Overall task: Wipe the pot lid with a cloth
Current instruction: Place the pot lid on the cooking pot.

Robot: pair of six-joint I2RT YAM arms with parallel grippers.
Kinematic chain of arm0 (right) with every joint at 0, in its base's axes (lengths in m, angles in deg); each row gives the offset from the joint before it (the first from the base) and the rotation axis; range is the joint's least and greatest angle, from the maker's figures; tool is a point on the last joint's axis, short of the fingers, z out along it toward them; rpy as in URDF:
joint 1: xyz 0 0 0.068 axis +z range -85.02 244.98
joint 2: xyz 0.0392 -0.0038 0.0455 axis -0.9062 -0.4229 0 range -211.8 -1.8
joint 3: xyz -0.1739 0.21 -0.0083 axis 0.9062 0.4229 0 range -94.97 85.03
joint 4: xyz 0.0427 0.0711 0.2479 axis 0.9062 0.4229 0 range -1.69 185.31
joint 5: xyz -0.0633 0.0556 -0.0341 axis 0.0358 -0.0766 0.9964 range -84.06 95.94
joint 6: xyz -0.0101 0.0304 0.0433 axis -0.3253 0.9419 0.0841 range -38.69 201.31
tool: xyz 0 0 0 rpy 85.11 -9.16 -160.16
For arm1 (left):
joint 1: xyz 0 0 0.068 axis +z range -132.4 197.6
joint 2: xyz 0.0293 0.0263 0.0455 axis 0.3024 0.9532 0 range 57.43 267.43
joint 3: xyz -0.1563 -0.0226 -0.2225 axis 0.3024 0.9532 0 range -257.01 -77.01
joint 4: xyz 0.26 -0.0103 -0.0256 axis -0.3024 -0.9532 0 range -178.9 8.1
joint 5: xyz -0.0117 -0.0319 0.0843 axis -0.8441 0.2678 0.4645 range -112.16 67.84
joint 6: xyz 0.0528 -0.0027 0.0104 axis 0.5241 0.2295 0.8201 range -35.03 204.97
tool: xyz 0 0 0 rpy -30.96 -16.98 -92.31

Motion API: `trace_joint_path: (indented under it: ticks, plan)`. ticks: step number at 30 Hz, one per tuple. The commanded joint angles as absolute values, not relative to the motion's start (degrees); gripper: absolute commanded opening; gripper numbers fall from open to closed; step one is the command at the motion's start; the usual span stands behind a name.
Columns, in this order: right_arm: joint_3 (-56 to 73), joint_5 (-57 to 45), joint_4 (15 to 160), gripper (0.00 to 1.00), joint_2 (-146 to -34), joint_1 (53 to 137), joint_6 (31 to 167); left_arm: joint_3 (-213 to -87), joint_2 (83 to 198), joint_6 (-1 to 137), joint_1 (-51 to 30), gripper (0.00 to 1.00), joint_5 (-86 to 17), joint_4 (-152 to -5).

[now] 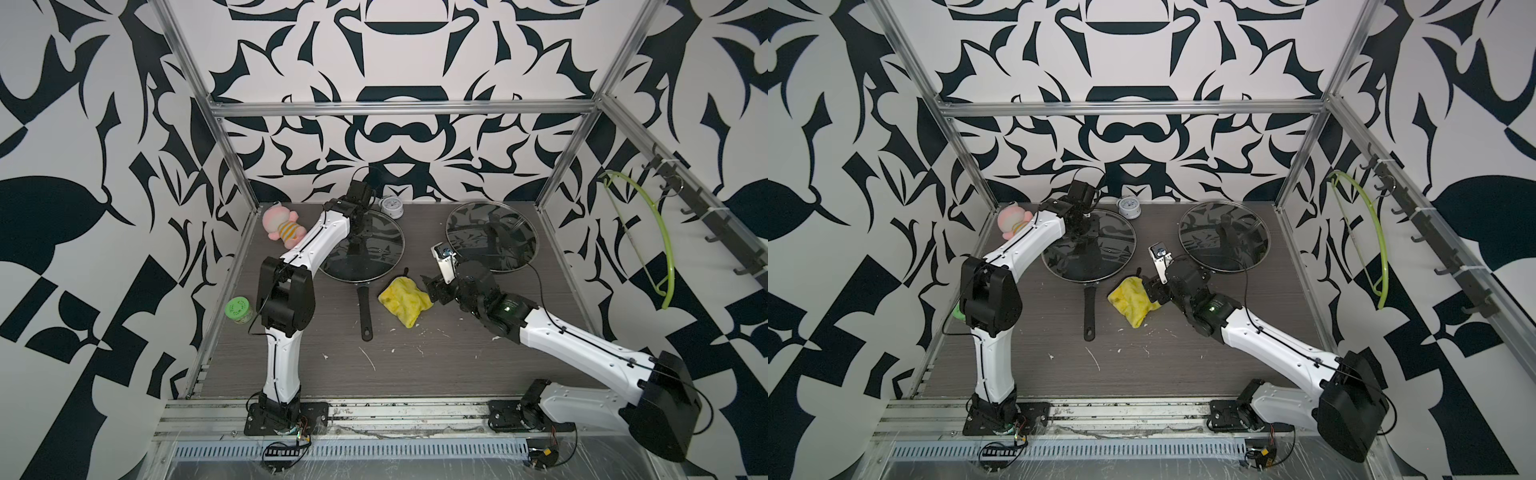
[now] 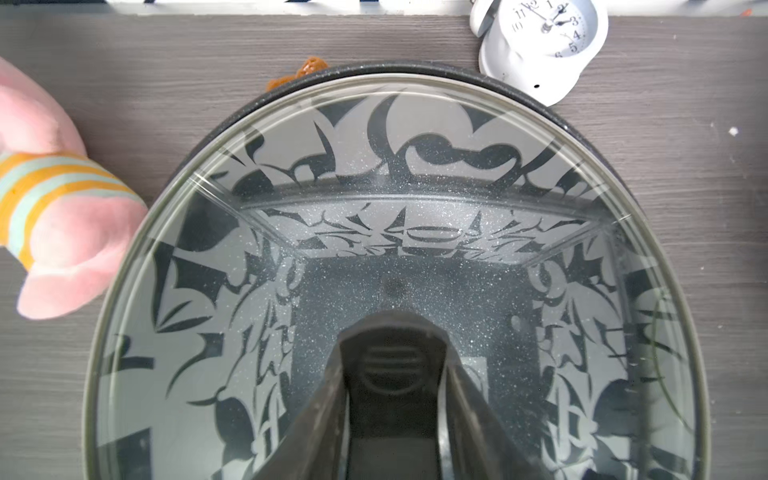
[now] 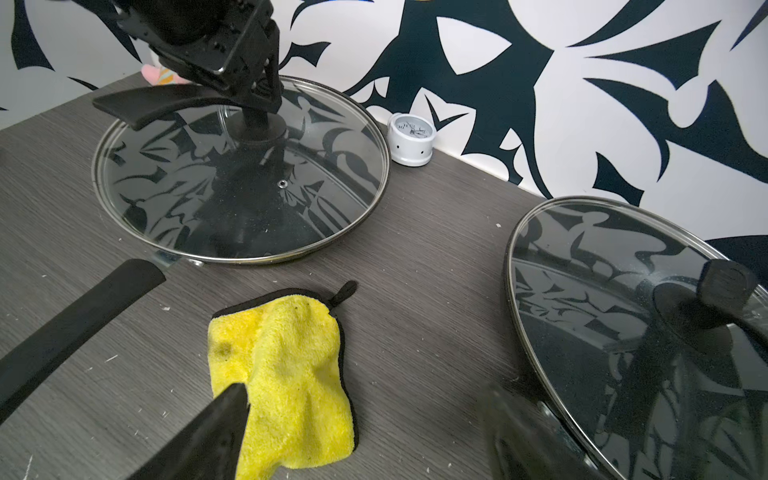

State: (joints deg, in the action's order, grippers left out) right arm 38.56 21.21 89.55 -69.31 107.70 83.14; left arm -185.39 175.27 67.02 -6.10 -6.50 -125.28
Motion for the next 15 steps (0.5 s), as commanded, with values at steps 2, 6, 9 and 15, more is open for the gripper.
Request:
trace_joint_path:
  ticks: [2,6,9,15]
  plan:
    - [37.5,22.1,88.1,0.88,-67.5,107.4,84.0,-187.7,177.1,67.1,-6.2,0.50,-6.6,-127.9]
    - [37.6,22.1,88.0,0.88,-67.6,107.2,84.1,-186.9,177.5,66.6,-6.2,0.49,-7.6,-128.5]
    - [37.5,22.0,87.9,0.88,-67.9,107.0,84.1,-187.2,177.8,66.6,-6.2,0.44,-7.7,-130.4]
    - [37.3,21.7,87.4,0.87,-68.5,106.8,84.1,-187.3,177.9,66.9,-6.2,0.28,-7.7,-129.3]
